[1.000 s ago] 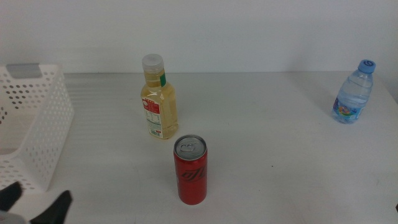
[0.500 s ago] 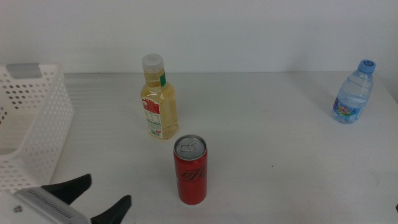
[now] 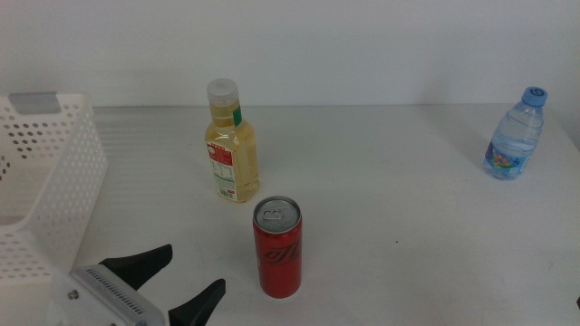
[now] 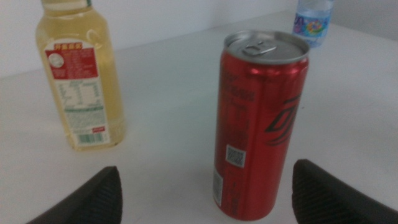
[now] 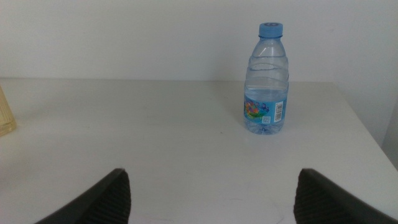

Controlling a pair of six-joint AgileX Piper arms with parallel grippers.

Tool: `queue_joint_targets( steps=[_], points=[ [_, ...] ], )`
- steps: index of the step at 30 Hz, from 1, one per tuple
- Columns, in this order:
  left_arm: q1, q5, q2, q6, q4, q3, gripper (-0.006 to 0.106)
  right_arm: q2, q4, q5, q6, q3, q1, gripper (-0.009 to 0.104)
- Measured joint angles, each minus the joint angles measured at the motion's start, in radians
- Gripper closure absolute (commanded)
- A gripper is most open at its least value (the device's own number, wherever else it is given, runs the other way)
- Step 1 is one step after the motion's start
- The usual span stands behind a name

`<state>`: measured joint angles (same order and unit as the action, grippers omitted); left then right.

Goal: Use arms to grab the bottles and put them into the dustbin to the left of the table.

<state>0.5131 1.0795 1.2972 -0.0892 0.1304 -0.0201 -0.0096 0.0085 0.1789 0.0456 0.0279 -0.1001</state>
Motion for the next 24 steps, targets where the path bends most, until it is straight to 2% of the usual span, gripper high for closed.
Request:
queue_joint_targets(
  steps=[24],
  points=[
    [0.000, 0.053, 0.063, 0.000, 0.027, 0.000, 0.010, 0.000, 0.000, 0.000, 0.000, 0.000, 0.000, 0.023]
  ],
)
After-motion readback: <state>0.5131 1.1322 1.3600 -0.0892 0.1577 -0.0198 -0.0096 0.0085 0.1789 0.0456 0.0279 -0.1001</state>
